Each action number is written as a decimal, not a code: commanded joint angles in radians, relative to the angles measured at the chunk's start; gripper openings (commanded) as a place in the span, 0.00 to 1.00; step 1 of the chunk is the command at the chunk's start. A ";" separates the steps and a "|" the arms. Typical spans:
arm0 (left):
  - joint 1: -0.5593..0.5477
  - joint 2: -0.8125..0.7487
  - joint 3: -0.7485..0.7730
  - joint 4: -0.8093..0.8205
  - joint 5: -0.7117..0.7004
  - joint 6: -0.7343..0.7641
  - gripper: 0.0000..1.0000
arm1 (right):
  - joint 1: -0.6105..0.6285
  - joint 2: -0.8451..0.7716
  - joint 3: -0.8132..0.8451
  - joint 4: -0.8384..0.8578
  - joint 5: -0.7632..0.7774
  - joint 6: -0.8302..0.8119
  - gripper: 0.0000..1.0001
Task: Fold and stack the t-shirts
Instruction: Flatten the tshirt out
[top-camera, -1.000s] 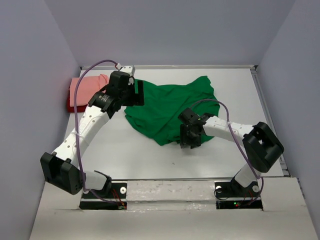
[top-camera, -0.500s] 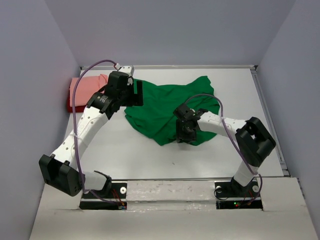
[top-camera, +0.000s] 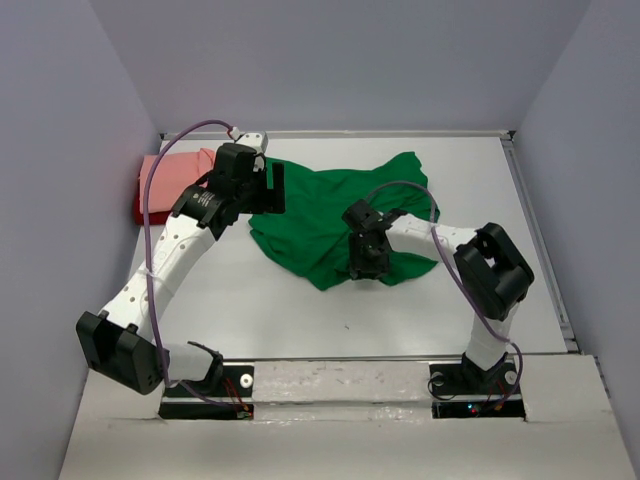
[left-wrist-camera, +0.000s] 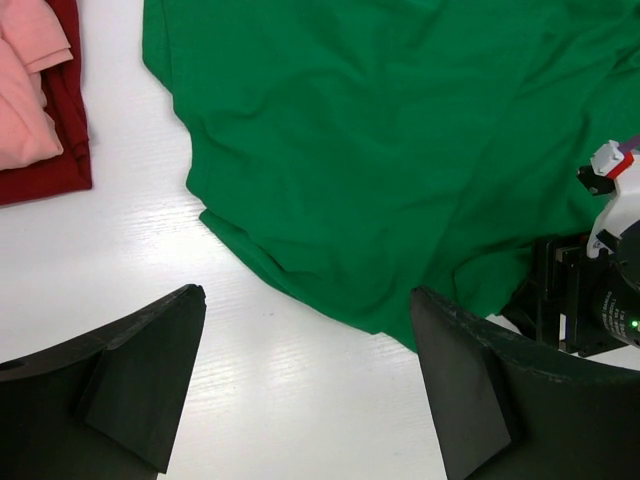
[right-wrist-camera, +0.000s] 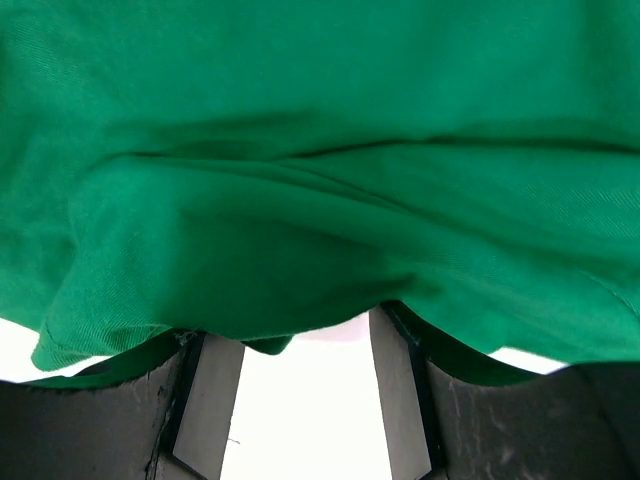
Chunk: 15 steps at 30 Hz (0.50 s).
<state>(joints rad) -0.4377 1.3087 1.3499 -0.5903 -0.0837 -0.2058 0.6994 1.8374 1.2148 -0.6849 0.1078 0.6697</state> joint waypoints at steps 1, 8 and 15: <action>-0.004 -0.022 0.034 0.007 0.001 0.022 0.93 | -0.005 0.032 0.058 0.007 0.000 -0.032 0.56; -0.004 -0.016 -0.003 0.017 -0.002 0.022 0.93 | -0.005 0.020 0.016 0.025 -0.031 0.002 0.47; -0.004 -0.019 -0.006 0.023 0.001 0.020 0.93 | -0.005 -0.030 -0.023 0.030 -0.036 0.022 0.28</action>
<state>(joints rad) -0.4377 1.3087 1.3491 -0.5877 -0.0837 -0.2058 0.6994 1.8473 1.2201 -0.6727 0.0856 0.6697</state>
